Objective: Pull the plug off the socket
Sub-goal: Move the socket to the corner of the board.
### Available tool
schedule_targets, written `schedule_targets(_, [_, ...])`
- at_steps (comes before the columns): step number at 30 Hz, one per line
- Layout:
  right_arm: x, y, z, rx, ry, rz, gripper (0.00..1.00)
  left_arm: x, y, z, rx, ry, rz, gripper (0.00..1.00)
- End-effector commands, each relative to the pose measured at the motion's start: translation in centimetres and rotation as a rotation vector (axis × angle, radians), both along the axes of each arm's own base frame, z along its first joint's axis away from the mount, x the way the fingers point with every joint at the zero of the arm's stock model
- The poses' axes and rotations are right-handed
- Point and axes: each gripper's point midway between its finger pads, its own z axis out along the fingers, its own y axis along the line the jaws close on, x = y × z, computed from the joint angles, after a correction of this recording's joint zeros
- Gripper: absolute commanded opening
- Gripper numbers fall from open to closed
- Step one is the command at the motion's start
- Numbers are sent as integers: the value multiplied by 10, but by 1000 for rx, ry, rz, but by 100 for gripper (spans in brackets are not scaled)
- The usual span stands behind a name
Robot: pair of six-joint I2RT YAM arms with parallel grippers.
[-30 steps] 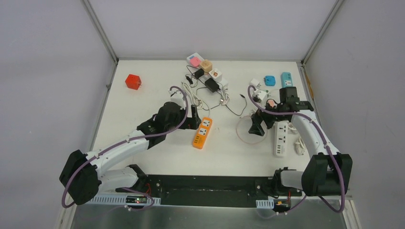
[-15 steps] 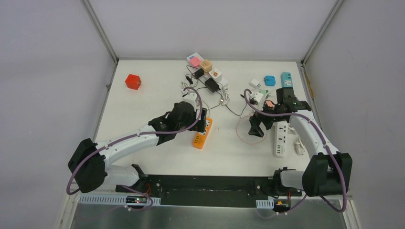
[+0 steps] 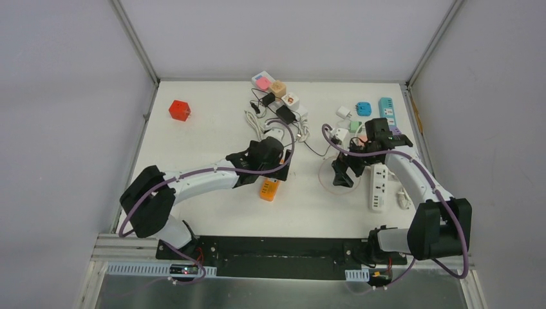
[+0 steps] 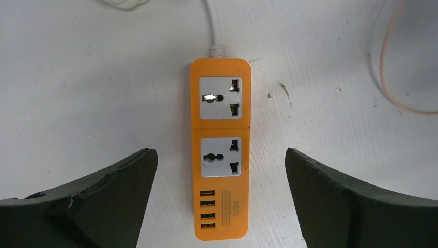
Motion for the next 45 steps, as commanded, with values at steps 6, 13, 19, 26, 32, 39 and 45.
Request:
schedule_targets(6, [-1, 1, 0, -17, -10, 35, 100, 16, -11, -7, 63, -23, 18, 99])
schedule_targets(13, [-2, 0, -3, -25, -2, 37, 100, 18, -14, -22, 98, 2, 11, 97])
schedule_targets(19, [-2, 0, -3, -27, 0, 37, 100, 17, -17, -34, 115, 25, -1, 92])
schedule_targets(26, [-2, 0, -4, -30, 7, 37, 100, 15, -21, -49, 129, 62, -16, 87])
schedule_targets(32, [-2, 0, -4, -30, 7, 39, 100, 15, -22, -56, 143, 75, -17, 83])
schedule_targets(39, [-3, -1, -4, -32, 9, 40, 100, 14, -23, -64, 160, 93, -25, 70])
schedule_targets(45, [-3, -1, -5, -33, 13, 42, 100, 13, -23, -67, 172, 108, -34, 41])
